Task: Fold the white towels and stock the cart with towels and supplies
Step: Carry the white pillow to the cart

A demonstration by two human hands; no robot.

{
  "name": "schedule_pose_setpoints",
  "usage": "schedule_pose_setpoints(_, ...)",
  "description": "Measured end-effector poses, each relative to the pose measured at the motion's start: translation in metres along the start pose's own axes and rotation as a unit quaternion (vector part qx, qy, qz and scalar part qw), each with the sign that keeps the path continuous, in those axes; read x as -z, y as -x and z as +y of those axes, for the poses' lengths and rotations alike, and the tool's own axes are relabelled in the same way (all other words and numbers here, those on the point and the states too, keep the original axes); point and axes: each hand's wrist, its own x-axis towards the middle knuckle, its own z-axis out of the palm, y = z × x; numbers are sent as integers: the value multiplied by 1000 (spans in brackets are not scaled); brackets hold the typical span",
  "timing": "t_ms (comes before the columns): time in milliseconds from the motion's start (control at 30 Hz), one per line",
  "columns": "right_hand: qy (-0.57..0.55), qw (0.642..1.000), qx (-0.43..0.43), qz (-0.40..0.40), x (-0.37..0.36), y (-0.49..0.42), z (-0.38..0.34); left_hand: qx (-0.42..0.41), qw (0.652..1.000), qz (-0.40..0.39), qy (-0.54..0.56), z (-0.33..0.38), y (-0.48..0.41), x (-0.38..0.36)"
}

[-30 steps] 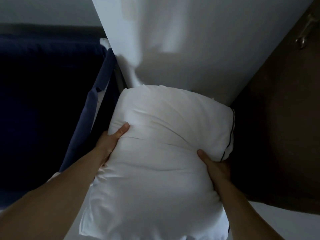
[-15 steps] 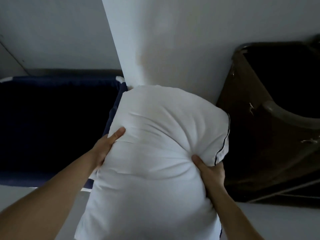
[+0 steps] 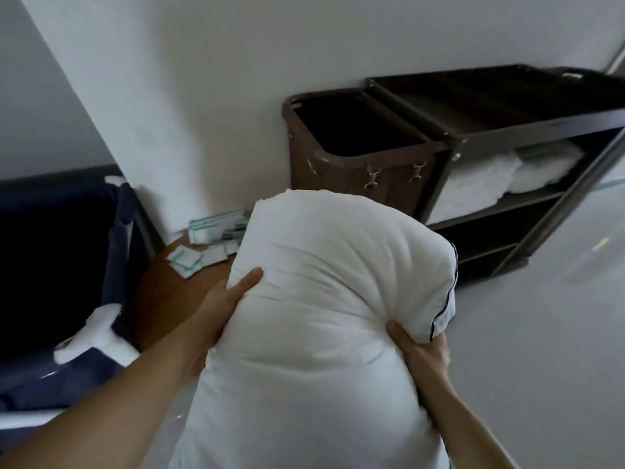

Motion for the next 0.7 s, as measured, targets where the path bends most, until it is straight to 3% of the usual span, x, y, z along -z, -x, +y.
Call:
schedule_pose_setpoints(433,30,992,1,122,335,-131,27,31,989,-148,0,-42,10,-361)
schedule_pose_setpoints(600,44,993,25,107,384,-192,17,68,988,-125,52,-53,-9,-429)
schedule_pose_setpoints(700,58,994,21,88,389,-242,10,48,990,-117,54,-49,-34,-453)
